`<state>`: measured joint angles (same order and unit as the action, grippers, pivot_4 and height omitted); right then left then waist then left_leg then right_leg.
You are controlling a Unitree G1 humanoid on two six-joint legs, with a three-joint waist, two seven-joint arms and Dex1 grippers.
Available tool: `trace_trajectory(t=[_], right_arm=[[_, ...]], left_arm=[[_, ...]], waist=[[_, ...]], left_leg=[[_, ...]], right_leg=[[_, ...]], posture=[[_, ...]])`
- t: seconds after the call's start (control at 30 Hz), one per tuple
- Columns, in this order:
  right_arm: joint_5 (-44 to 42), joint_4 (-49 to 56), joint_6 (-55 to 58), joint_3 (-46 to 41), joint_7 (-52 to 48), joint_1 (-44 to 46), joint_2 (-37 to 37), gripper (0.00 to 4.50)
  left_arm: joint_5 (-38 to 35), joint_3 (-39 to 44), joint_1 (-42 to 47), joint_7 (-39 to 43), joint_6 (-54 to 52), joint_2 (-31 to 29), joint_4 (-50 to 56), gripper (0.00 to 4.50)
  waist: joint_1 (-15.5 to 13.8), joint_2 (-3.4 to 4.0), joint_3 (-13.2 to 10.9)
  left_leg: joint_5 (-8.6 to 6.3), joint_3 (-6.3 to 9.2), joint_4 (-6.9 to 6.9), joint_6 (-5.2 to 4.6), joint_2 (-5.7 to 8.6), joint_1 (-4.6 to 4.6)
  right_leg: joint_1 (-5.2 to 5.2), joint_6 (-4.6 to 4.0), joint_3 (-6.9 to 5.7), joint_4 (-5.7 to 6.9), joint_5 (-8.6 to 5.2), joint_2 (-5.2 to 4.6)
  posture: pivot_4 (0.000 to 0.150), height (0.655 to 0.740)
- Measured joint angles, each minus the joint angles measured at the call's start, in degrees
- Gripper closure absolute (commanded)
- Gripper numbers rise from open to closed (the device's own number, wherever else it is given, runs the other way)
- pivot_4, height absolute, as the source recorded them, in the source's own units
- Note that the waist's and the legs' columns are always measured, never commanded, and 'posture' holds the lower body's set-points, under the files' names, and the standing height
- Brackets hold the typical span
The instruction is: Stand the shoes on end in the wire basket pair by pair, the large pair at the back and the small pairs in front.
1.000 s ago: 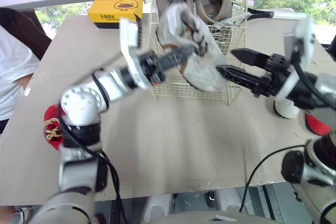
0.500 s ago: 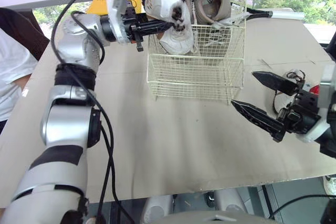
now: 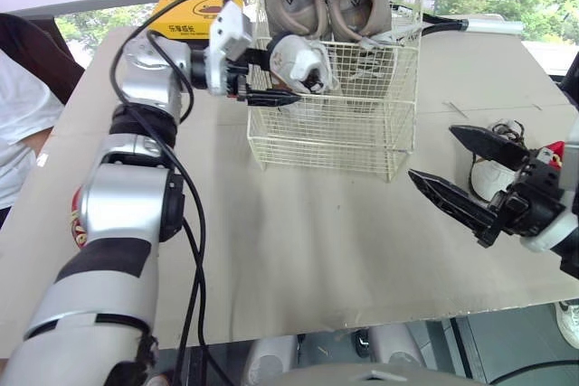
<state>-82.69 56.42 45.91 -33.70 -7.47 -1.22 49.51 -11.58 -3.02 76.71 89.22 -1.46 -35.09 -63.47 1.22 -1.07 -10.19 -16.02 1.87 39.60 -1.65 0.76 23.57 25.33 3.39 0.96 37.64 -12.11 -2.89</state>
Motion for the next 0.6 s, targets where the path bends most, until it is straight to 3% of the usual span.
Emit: trace_trajectory(t=[0.17,0.3,0.4,0.47,0.6], right_arm=[[3.3,-0.4,-2.0,-0.7,0.5,-3.4,1.4,0.0],[6.6,-2.2,-2.4,-3.3,1.4,-8.1,2.0,0.0],[11.1,-5.2,-1.1,-6.8,3.2,-12.2,2.8,0.0],[14.0,-9.1,0.9,-10.2,4.4,-14.2,3.9,0.0],[18.1,-15.7,5.2,-11.5,5.6,-14.3,7.4,0.0]], left_arm=[[-5.5,4.8,0.0,1.5,-22.4,-6.2,9.1,0.37],[-13.1,12.1,-1.5,-3.5,-37.9,-8.2,20.3,0.37],[-25.9,21.6,-2.4,-10.8,-55.8,-5.7,31.6,0.37],[-35.4,25.4,-6.4,-15.8,-66.1,-1.9,45.2,0.37],[-41.1,21.0,-22.8,-22.7,-68.9,6.1,66.9,0.37]], waist=[[0.4,-0.01,0.0],[0.0,-0.01,0.0],[-0.7,-0.07,0.0],[-1.0,-0.06,0.0],[-1.0,0.01,0.1]], left_leg=[[0.0,0.11,0.12,0.0,-0.08,0.07],[-0.09,0.09,0.53,-0.15,-0.27,0.19],[-0.12,0.11,0.74,-0.2,-0.26,0.25],[-0.16,0.08,0.77,-0.27,-0.19,0.01],[-0.28,-0.18,0.58,-0.41,-0.17,-1.18]], right_leg=[[0.01,0.01,-0.07,0.06,-0.01,0.04],[-0.02,0.09,-0.05,0.12,-0.06,0.02],[-0.13,0.12,-0.08,0.12,-0.08,-0.05],[-0.43,0.17,-0.07,0.04,-0.11,-0.15],[-1.47,0.17,0.26,-0.12,-0.17,-0.22]], posture=[[0.15,0.74],[0.15,0.74],[0.15,0.74],[0.15,0.74],[0.15,0.74]])
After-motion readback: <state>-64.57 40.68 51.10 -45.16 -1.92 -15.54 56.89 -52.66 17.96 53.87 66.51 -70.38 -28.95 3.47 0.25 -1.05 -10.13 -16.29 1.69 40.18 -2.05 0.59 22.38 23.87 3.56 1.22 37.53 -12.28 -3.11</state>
